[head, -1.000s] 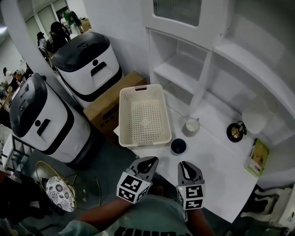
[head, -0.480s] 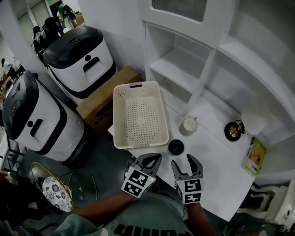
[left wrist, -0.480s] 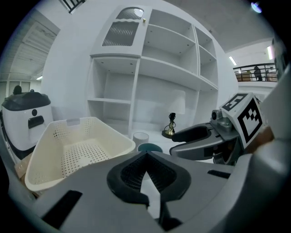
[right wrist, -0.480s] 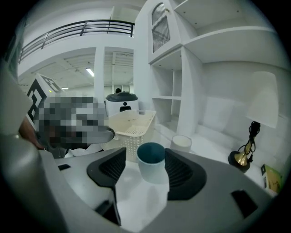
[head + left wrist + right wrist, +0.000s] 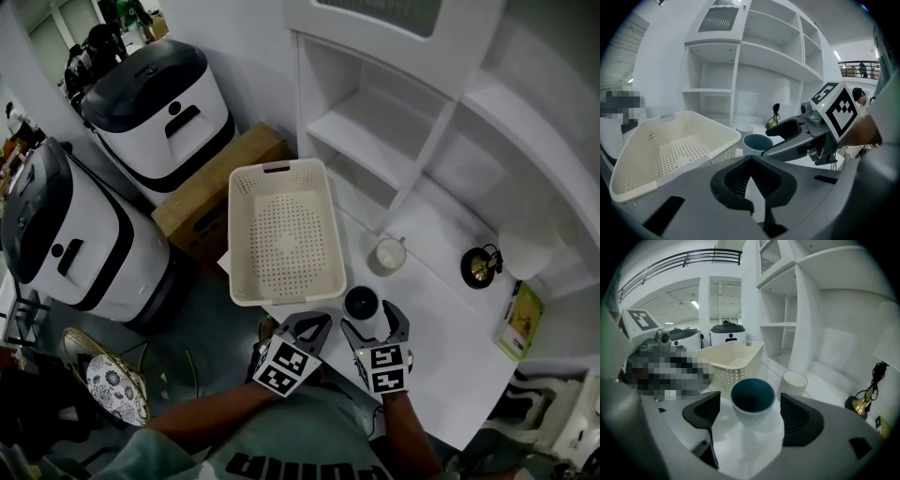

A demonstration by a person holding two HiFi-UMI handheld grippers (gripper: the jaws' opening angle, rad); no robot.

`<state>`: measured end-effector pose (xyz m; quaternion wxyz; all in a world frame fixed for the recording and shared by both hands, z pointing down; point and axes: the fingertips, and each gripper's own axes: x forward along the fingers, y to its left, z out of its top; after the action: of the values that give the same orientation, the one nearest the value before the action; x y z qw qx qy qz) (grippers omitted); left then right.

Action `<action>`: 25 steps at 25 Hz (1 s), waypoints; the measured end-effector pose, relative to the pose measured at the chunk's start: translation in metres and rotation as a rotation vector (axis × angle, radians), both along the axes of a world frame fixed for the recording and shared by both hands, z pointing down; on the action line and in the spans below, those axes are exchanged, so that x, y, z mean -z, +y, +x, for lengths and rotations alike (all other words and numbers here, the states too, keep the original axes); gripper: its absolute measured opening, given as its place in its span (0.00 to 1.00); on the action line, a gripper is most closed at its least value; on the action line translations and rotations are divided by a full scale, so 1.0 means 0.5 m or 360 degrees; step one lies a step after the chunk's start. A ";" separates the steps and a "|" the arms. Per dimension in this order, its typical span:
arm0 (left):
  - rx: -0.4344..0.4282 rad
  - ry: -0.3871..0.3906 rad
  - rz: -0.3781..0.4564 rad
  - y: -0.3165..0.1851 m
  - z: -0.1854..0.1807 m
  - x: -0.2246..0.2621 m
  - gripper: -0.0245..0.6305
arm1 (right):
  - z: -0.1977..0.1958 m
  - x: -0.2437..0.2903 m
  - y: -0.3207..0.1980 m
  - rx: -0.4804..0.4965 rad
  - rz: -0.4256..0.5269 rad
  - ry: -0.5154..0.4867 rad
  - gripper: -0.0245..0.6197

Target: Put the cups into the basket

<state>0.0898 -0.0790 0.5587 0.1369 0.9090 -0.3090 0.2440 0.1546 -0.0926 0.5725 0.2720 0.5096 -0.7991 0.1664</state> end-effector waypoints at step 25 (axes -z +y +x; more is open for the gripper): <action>0.0056 0.0032 -0.0038 -0.018 -0.026 -0.010 0.04 | 0.000 -0.055 -0.048 0.0053 -0.0079 0.0173 0.63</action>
<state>0.0767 -0.0879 0.5637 0.1552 0.9041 -0.3205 0.2361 0.1546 -0.1165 0.6000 0.3303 0.4976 -0.7872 0.1536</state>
